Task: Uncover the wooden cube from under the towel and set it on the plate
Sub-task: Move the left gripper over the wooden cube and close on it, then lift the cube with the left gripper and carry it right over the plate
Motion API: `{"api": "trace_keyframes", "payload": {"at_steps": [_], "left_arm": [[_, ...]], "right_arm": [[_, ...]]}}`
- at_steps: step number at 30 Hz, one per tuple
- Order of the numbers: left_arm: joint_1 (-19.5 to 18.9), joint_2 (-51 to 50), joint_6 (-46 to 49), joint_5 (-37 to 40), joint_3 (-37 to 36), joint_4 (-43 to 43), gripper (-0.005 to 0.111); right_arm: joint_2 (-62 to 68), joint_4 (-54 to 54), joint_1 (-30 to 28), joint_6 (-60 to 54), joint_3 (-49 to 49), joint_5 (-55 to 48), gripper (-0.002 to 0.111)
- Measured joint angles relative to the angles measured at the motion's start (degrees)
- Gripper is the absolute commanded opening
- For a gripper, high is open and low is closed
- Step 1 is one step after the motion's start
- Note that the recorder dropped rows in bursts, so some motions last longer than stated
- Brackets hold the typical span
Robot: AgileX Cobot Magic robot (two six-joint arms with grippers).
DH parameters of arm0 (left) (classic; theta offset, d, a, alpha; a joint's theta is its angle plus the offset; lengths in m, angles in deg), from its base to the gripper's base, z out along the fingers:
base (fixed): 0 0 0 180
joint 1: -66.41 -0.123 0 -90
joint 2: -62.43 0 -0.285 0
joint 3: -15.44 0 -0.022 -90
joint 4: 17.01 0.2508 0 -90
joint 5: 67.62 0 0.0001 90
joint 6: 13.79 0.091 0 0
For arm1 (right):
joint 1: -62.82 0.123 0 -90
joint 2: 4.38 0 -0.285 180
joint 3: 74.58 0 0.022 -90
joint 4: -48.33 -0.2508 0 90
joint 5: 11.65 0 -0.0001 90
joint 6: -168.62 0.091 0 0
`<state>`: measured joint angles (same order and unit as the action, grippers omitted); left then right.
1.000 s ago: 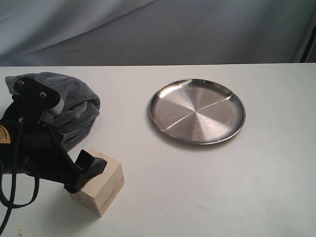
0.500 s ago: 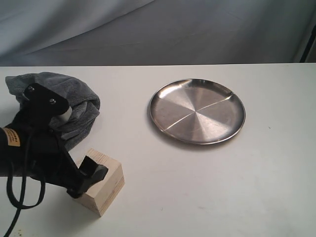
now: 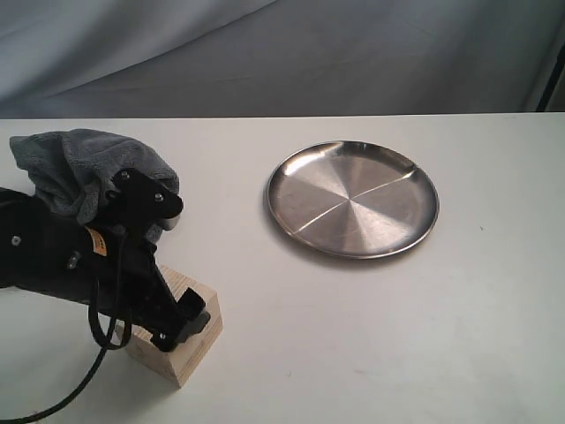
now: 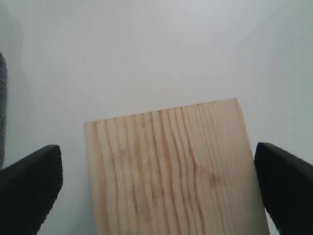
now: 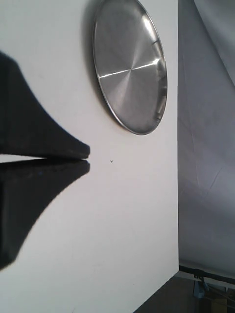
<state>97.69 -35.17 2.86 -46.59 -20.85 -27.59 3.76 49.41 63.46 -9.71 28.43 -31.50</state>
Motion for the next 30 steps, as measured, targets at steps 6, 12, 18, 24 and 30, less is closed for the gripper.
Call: {"api": "trace_keyframes", "payload": {"at_steps": [6,12,18,24,30], "left_arm": [[0.03,-3.5,-0.12,1.75,0.0,0.25,0.105],[0.03,-3.5,-2.55,1.44,0.34,0.25,0.083],[0.03,-3.5,-2.66,1.3,0.34,-0.14,0.015],[0.03,-3.6,-2.66,1.06,0.34,-0.37,0.0],[0.03,-3.02,-2.66,1.2,0.59,-0.37,0.0]], "right_arm": [[0.0,0.0,0.0,0.0,0.0,0.0,0.0],[0.0,0.0,0.0,0.0,0.0,0.0,0.0],[0.0,0.0,0.0,0.0,0.0,0.0,0.0],[0.0,0.0,0.0,0.0,0.0,0.0,0.0],[0.0,0.0,0.0,0.0,0.0,0.0,0.0]]}}
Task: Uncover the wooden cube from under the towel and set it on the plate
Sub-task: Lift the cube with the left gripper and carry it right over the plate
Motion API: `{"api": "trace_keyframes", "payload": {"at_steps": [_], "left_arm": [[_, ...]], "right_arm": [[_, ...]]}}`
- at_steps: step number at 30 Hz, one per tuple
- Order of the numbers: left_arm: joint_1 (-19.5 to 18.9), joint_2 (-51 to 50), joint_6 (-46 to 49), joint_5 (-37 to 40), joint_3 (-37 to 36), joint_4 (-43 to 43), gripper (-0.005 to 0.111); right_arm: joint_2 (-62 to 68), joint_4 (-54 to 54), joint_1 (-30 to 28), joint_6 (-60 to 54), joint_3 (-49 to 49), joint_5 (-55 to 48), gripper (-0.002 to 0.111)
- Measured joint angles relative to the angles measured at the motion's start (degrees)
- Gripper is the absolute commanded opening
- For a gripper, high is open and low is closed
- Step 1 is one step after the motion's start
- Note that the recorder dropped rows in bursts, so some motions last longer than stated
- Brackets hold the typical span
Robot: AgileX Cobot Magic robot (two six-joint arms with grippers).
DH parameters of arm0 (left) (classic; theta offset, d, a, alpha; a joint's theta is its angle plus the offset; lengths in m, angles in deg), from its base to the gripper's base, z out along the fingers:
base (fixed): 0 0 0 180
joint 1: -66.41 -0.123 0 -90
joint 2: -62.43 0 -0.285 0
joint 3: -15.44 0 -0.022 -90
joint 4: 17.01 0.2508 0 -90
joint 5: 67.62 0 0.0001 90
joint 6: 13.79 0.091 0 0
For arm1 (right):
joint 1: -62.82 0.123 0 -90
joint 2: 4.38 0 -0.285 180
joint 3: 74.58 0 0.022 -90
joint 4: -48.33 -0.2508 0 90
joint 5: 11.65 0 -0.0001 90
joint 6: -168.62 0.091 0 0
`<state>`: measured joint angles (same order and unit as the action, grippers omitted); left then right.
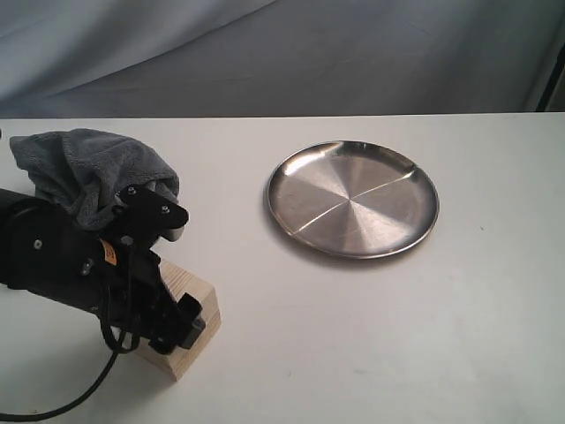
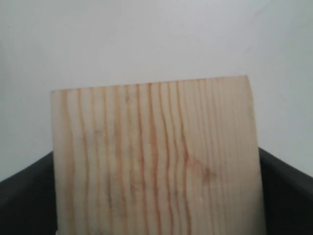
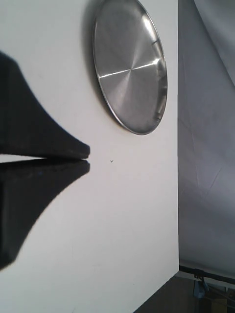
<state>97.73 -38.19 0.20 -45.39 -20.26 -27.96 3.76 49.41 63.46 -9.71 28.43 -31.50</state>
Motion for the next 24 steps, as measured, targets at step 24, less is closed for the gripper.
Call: {"api": "trace_keyframes", "payload": {"at_steps": [24], "left_arm": [[1.24,13.26,0.0,-33.76,2.77,4.65,0.0]], "right_arm": [[0.0,0.0,0.0,0.0,0.0,0.0,0.0]]}}
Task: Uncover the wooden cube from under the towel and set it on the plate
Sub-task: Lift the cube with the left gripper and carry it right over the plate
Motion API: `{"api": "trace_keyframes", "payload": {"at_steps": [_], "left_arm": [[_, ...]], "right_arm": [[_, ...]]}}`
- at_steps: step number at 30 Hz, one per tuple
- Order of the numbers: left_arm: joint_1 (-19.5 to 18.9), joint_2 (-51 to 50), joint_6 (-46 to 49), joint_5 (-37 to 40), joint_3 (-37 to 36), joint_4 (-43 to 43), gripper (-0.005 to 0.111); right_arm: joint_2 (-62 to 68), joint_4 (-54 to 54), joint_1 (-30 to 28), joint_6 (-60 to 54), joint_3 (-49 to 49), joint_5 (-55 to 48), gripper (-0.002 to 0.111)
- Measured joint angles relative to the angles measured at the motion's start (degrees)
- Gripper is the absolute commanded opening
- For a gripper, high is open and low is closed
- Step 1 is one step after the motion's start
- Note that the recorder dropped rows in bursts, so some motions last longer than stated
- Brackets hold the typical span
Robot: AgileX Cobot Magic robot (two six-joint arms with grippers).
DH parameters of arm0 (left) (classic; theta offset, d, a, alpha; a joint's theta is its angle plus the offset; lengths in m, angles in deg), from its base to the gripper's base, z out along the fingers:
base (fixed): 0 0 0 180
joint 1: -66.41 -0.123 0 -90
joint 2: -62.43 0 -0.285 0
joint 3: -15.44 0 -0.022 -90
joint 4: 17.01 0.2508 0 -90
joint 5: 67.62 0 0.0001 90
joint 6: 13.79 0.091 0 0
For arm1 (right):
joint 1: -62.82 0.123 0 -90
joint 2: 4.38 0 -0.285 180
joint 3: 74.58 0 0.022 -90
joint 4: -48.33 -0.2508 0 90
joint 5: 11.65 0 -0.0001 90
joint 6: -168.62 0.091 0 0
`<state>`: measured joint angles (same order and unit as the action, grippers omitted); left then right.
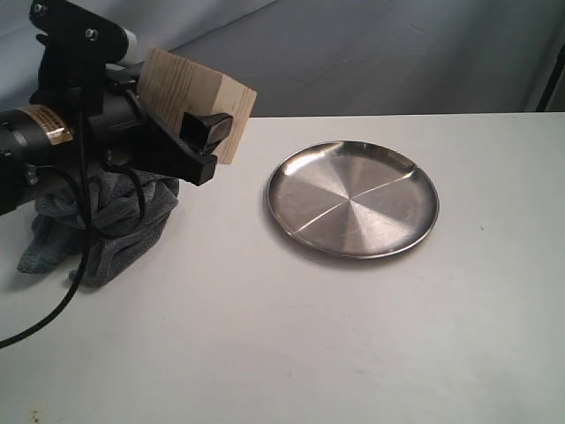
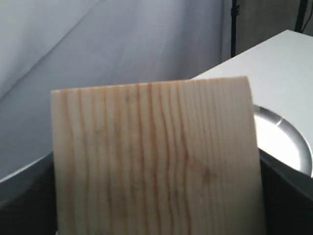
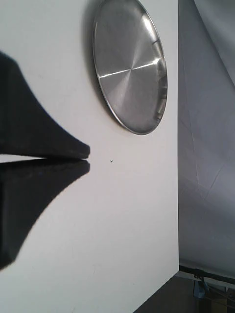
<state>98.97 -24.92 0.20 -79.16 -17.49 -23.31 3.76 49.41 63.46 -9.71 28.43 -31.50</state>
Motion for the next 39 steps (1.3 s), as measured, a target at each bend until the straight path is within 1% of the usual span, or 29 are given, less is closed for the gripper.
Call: {"api": "trace_keyframes", "payload": {"at_steps": [6,8,10,14,18,25,28,39], "left_arm": [[5.17,0.0,-0.95,-11.1,0.0,4.13,0.0],[5.91,0.0,-2.52,-15.12,0.14,4.66,0.0],[6.08,-0.61,-4.16,-16.66,1.16,5.24,0.0],[6.08,-4.13,-5.87,-17.28,5.16,7.05,0.0],[6.08,-10.0,-8.45,-17.28,11.12,9.55,0.0],[6.08,-21.02,-10.18,-17.17,19.36,9.76,0.0],[6.08,-25.32,-10.37,-17.07,21.6,9.91,0.0],[6.08,-37.95,-10.37,-16.81,26.15,9.91,0.0]], "right_arm": [[0.0,0.0,0.0,0.0,0.0,0.0,0.0],[0.0,0.0,0.0,0.0,0.0,0.0,0.0],[0.0,0.0,0.0,0.0,0.0,0.0,0.0],[0.0,0.0,0.0,0.0,0.0,0.0,0.0],[0.0,0.0,0.0,0.0,0.0,0.0,0.0],[0.0,0.0,0.0,0.0,0.0,0.0,0.0],[0.0,0.0,0.0,0.0,0.0,0.0,0.0],[0.0,0.0,0.0,0.0,0.0,0.0,0.0]]}}
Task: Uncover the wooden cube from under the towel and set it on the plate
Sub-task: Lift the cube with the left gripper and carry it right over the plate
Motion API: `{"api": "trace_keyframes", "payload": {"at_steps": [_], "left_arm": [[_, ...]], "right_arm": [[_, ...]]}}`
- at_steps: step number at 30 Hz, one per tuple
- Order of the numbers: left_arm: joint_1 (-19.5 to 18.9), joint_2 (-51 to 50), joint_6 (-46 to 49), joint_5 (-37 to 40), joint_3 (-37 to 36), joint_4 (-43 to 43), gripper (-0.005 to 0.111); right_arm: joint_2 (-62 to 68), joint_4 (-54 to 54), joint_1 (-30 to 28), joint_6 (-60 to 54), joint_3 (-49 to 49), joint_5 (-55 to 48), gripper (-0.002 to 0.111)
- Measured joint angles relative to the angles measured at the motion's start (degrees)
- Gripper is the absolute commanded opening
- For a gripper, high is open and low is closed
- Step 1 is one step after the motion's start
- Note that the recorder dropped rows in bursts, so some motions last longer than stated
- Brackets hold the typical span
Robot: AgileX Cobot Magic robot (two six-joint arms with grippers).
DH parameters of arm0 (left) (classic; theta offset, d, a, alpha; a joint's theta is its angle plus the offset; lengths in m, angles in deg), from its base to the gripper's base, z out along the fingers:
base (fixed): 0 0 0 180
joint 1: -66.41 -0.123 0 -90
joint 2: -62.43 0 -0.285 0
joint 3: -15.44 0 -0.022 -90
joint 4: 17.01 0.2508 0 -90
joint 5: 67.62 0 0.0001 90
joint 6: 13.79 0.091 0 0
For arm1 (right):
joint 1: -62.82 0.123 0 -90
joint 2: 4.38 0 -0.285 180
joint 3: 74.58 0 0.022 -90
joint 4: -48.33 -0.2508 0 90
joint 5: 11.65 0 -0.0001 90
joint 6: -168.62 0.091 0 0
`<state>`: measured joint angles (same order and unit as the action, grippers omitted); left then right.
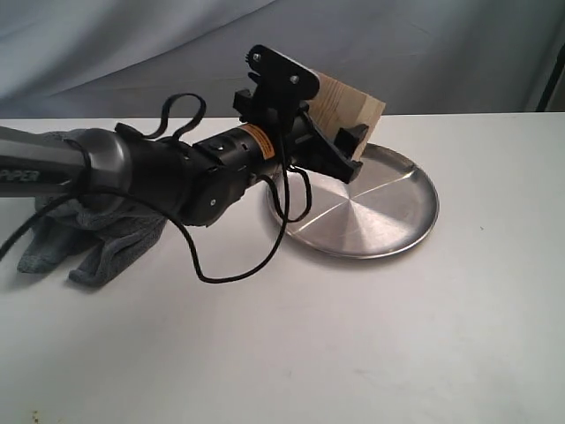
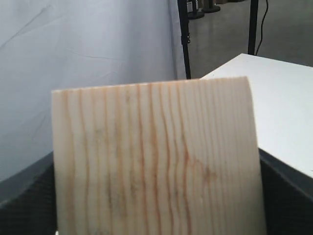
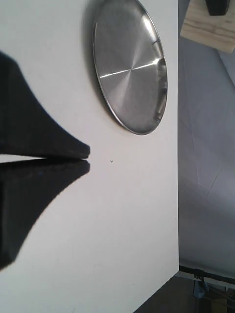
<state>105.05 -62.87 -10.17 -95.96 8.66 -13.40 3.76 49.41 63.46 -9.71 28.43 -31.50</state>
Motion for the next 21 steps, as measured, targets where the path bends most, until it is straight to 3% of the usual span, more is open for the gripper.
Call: {"api": "trace_keyframes", "payload": {"at_steps": [12,21], "left_arm": [[0.0,-10.59,0.0,-3.5,5.45,0.0,0.0],[-0.11,-13.32,-0.05,-3.59,5.61,0.27,0.0]], "right_arm": [[0.0,0.0,0.0,0.0,0.0,0.0,0.0],[0.0,0.0,0.0,0.0,0.0,0.0,0.0]]}}
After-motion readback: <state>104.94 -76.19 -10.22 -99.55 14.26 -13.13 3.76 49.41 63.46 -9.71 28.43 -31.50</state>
